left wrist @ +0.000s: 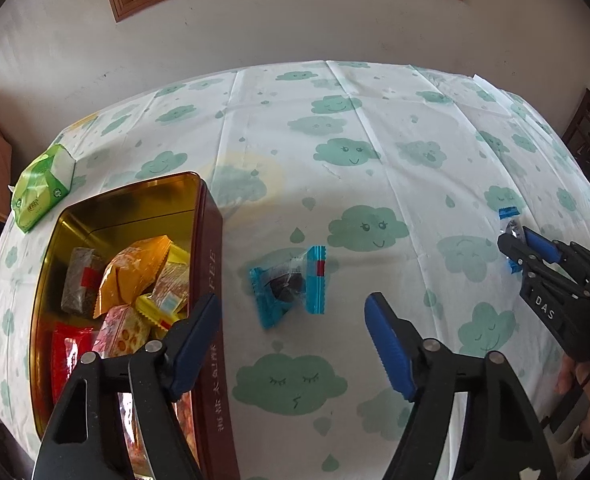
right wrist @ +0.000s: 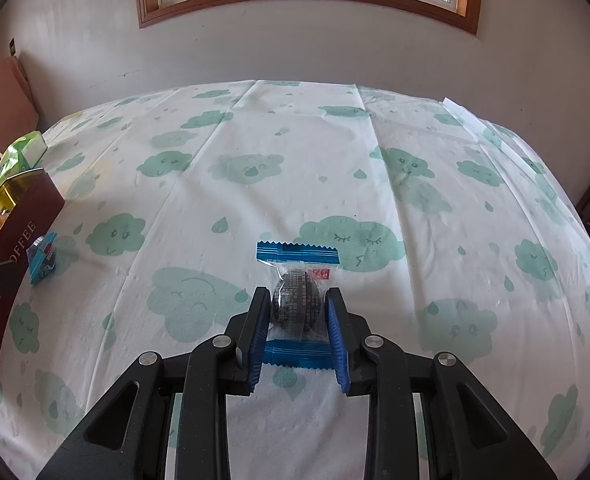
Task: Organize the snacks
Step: 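Move the left gripper to the teal-ended candy and grasp it, then lift the teal candy with the left gripper and carry it over the tin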
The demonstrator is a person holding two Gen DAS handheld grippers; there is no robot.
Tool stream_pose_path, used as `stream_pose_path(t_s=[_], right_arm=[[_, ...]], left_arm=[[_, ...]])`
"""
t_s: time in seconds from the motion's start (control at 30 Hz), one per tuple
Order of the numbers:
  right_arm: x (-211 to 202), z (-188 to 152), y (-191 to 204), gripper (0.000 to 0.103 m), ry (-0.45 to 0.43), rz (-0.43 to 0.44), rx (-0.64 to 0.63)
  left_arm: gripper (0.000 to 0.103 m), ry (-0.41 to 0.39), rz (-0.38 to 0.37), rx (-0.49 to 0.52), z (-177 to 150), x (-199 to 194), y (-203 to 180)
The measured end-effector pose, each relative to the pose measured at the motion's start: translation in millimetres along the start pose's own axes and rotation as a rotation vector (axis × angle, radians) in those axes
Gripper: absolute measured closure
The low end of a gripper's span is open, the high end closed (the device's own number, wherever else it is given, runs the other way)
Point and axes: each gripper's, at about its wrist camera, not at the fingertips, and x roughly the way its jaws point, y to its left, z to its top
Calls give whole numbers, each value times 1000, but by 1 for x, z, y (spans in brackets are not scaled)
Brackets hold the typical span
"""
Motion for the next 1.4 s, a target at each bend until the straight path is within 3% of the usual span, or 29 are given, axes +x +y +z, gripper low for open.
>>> stream_pose_path(t_s=[0.07,0.2,0.63,0.97,1.4], right_arm=[[0,0,0,73,0,4,3],[0,0,0,73,0,9,5],[0,1,1,72,0,13,9],[0,1,0,72,0,14,10],[0,0,0,72,1,13,10]], left_arm=[[35,8,-2,-2,3,6,0],[46,54,-7,-34,7,21,3],[52,73,33,-39,14,41,-2],[76,67,58,-36,11,41,1],[77,39,-12,-25,5,20,4]])
